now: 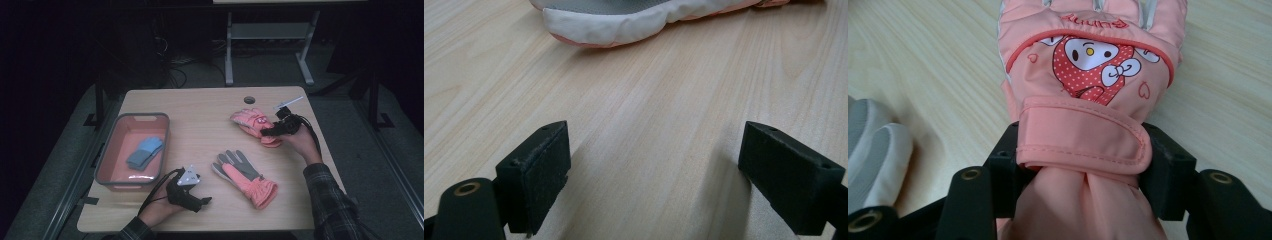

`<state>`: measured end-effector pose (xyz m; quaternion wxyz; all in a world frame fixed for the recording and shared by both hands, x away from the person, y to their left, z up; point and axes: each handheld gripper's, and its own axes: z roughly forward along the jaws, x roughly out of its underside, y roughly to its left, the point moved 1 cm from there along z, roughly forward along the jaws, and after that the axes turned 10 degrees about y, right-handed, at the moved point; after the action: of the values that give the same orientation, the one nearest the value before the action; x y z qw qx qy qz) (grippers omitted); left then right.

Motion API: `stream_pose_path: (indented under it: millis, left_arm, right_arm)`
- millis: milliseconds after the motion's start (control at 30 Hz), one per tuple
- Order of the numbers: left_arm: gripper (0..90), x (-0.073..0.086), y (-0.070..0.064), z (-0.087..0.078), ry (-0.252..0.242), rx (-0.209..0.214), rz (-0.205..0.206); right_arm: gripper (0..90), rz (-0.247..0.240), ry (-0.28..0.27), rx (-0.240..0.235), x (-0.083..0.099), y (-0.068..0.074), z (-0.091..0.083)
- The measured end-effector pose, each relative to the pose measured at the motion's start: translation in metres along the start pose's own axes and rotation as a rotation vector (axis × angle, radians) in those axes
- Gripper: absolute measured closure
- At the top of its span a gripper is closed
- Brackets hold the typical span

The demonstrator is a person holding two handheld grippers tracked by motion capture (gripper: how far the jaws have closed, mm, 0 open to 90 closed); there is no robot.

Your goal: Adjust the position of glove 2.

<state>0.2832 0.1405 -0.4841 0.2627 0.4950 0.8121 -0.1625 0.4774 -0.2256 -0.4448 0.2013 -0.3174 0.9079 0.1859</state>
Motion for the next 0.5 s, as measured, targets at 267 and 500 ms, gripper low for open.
stream_pose_path:
  millis: [267,500]
  left_arm:
    - [12.6,0.0,0.0,0.0,0.0,0.0,0.0]
    - [12.6,0.0,0.0,0.0,0.0,0.0,0.0]
  right_arm:
    - [42.8,-0.005,-0.026,-0.001,0.018,0.01,-0.022]
    - [42.9,-0.006,-0.067,-0.014,0.032,0.025,-0.039]
